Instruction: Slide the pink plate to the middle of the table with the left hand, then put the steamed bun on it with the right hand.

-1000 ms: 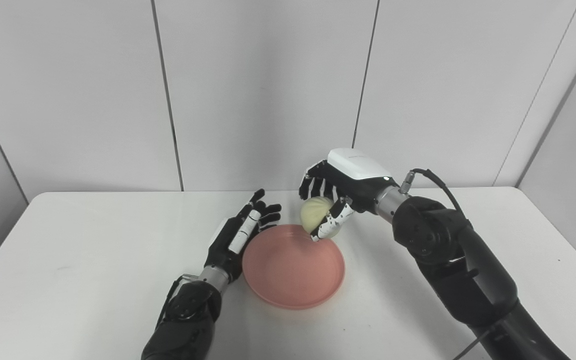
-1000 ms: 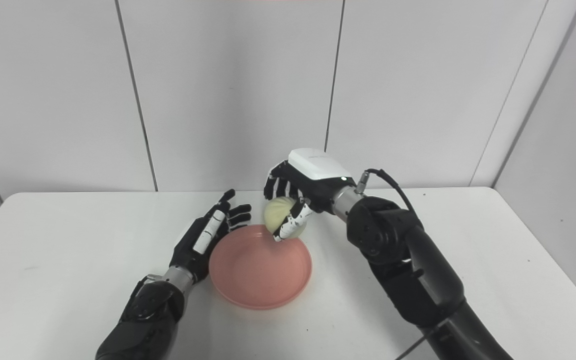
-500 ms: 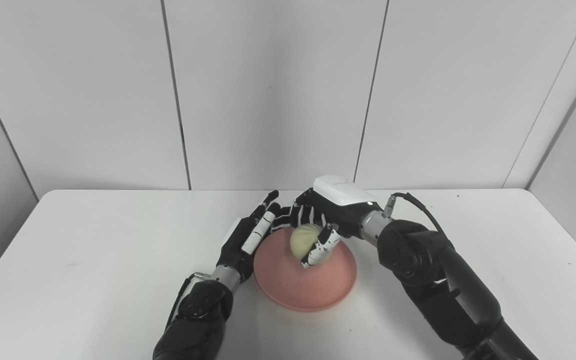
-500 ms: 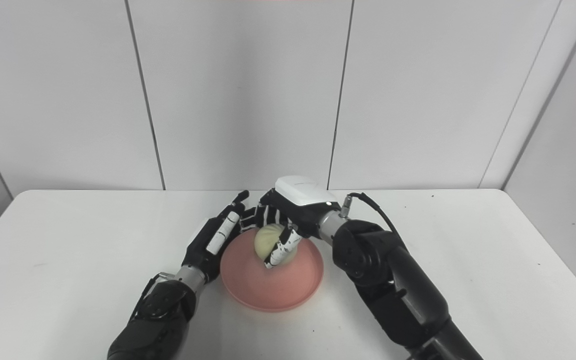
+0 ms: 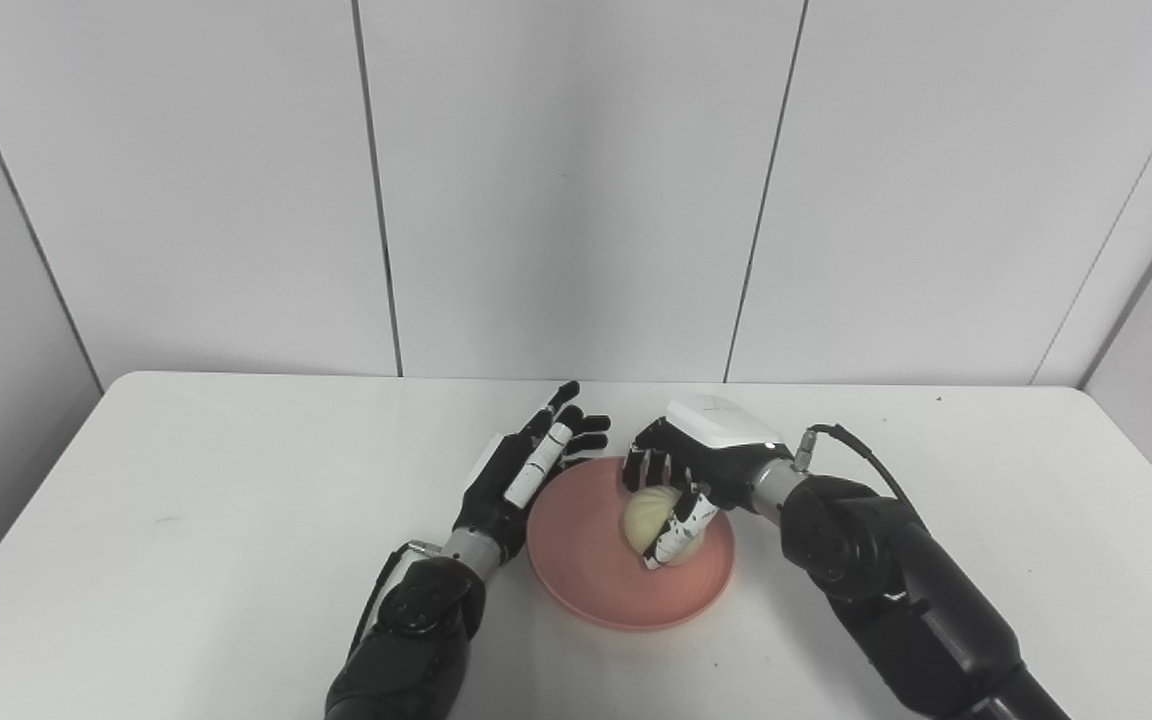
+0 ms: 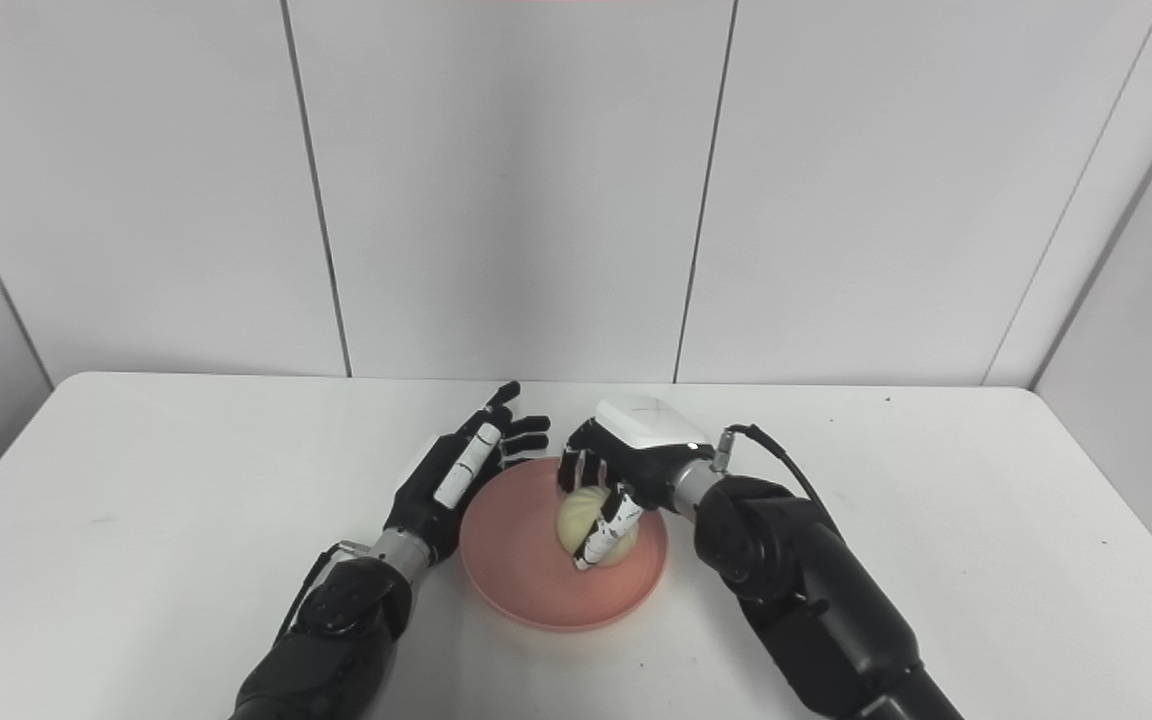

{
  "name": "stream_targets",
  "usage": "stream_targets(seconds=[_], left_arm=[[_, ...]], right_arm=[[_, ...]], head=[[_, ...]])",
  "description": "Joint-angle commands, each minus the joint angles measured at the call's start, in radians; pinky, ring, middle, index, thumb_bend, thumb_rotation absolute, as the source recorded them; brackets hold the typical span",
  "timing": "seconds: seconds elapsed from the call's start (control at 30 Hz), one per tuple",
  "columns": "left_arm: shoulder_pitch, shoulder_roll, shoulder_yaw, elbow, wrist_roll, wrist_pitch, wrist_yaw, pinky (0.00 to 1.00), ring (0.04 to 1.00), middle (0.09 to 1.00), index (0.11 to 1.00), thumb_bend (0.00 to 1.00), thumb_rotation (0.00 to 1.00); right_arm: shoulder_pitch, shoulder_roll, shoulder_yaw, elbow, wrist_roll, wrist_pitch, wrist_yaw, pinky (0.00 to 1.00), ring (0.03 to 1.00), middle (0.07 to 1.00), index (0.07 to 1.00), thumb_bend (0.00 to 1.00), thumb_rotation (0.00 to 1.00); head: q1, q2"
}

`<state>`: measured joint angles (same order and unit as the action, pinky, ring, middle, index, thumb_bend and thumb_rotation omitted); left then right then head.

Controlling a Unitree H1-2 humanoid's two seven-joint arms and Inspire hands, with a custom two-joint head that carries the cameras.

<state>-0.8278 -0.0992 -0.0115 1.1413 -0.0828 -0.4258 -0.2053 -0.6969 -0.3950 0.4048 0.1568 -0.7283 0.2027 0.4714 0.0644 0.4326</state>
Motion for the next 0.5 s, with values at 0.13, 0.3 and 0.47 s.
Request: stream_targets(seconds=[0.13,0.3,0.47], left_arm=[[-0.007,-0.018,-0.004,0.025,0.007,0.001,0.001,0.73,0.793,0.793,0.93,0.83,0.8],[-0.004,-0.018,-0.007,0.017,0.01,-0.002,0.005,0.71,0.79,0.792,0.927,0.83,0.8],[0.0,-0.015,-0.012,0.004,0.017,-0.002,0.014,0.69,0.781,0.785,0.919,0.83,0.81]], right_arm=[[-0.033,-0.006,-0.003,-0.03,-0.015,-0.031,-0.039,0.35,0.418,0.521,0.5,0.52,0.0],[-0.034,-0.017,0.012,-0.047,-0.039,-0.026,-0.025,0.39,0.493,0.491,0.5,0.53,0.0],[-0.02,-0.029,0.009,-0.076,-0.038,-0.023,-0.01,0.52,0.647,0.711,0.68,0.9,0.25]], head=[[-0.003,0.0],[-0.007,0.001],[-0.006,0.003]])
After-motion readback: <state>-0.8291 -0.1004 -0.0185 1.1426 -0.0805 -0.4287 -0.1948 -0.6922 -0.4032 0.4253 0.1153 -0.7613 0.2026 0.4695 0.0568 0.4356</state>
